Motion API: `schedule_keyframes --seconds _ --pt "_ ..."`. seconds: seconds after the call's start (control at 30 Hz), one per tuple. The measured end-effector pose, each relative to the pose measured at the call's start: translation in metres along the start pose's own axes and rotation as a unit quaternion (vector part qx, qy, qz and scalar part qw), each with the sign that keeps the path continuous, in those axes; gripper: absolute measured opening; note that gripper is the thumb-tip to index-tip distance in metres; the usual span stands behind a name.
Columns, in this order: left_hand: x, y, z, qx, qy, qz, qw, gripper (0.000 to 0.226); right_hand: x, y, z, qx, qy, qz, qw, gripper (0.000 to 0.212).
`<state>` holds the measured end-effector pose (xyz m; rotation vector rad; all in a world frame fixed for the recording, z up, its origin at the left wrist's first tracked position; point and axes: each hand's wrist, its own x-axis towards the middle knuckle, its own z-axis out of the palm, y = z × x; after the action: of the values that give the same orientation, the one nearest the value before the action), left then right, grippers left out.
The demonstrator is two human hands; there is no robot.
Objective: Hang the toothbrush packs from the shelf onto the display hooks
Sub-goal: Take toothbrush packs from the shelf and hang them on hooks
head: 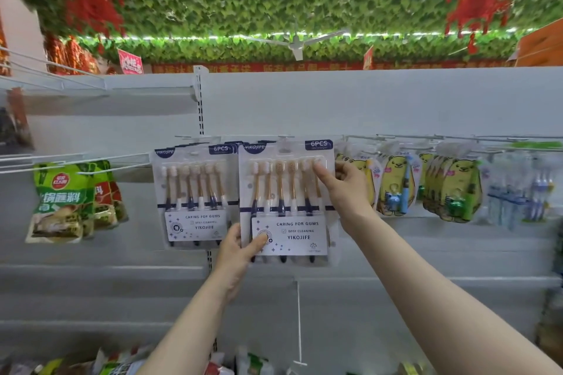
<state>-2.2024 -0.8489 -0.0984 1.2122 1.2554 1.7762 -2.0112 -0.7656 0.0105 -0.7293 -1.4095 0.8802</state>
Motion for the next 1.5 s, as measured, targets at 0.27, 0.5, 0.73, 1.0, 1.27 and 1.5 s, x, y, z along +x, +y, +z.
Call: schedule_keyframes --seconds 0.27,0.5,0.73,1.0,1.27,1.5 --pt "0.012 0.0 0.001 -0.002 -0.001 -0.016 1.0 0.029 0.01 0.007 0.002 -0.016 0.016 -0.003 1.0 0.034" --pt "0.025 -0.001 0.0 -0.011 -0.008 -0.034 0.999 0.033 0.027 0.01 0.008 -0.042 0.018 0.008 0.999 0.03" --pt "0.034 -0.011 -0.002 0.028 0.009 -0.013 0.999 0.029 0.027 0.027 0.005 -0.039 0.007 0.008 0.999 0.044" --pt "0.046 -0.021 0.0 0.081 0.071 0.009 0.994 0.031 0.035 0.028 0.002 -0.055 0.015 -0.003 0.998 0.044" --pt "0.06 -0.024 0.007 0.101 0.12 0.014 0.987 0.039 0.048 0.033 0.006 -0.065 0.015 -0.002 0.998 0.041" --pt "0.066 -0.028 0.009 0.096 0.138 0.003 0.986 0.041 0.055 0.04 0.009 -0.078 0.02 0.007 0.997 0.04"
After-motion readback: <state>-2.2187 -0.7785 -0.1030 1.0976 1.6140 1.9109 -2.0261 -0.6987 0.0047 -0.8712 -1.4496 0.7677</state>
